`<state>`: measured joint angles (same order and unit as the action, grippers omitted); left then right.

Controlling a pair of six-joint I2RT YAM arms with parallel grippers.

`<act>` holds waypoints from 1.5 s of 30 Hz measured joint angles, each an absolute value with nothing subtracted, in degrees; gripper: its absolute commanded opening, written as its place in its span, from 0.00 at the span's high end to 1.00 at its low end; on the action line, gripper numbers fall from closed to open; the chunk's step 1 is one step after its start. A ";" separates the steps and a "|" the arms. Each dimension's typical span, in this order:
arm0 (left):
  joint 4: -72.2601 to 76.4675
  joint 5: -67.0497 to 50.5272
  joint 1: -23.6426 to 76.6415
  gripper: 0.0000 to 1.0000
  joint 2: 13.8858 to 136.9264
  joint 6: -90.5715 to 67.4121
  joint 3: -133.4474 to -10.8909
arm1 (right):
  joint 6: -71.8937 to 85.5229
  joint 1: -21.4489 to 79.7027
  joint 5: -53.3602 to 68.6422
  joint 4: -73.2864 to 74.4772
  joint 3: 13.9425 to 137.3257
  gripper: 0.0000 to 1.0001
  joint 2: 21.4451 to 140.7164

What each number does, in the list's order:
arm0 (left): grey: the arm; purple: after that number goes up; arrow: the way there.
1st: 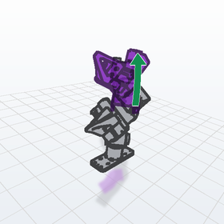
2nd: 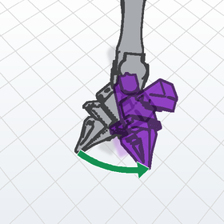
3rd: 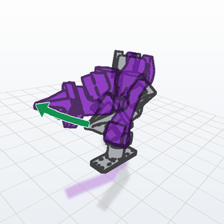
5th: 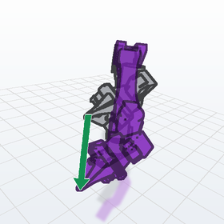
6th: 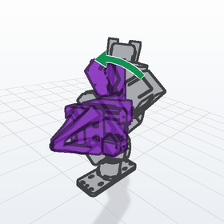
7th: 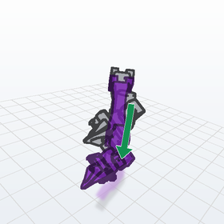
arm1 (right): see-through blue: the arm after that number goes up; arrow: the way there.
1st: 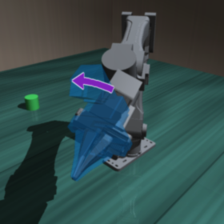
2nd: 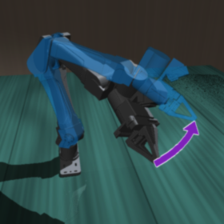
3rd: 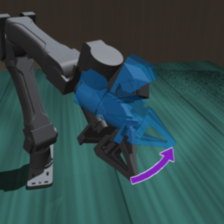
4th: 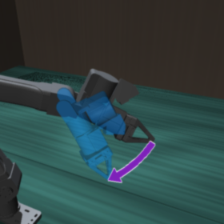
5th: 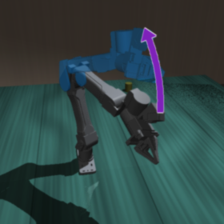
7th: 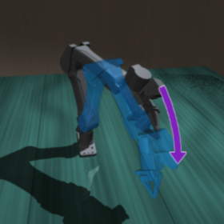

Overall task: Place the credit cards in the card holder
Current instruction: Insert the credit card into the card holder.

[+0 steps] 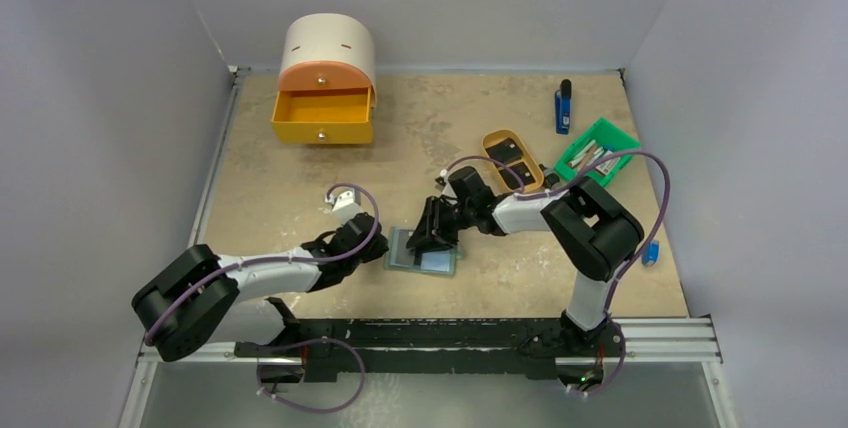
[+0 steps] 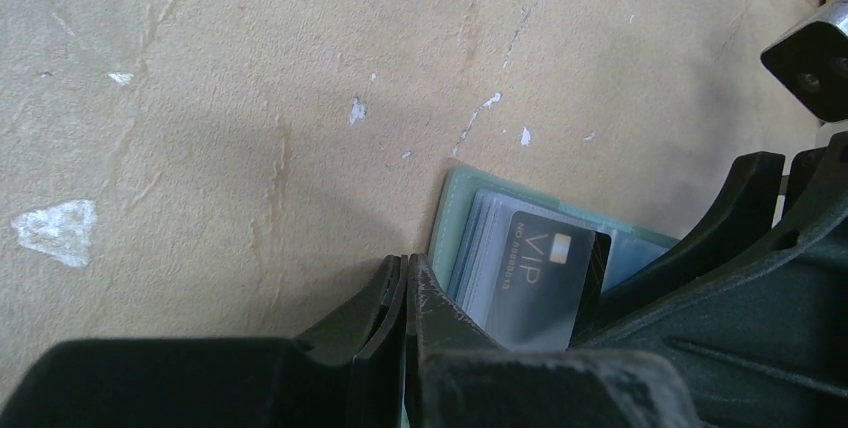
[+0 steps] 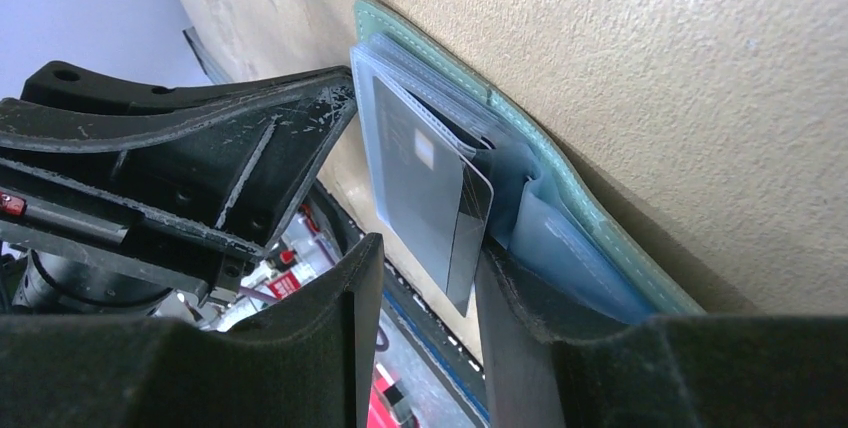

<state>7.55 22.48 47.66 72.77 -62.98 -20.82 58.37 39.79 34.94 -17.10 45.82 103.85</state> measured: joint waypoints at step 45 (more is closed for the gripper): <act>15.22 19.70 47.33 1.00 65.71 -62.89 -16.14 | 57.39 43.57 21.21 1.10 56.23 0.55 103.53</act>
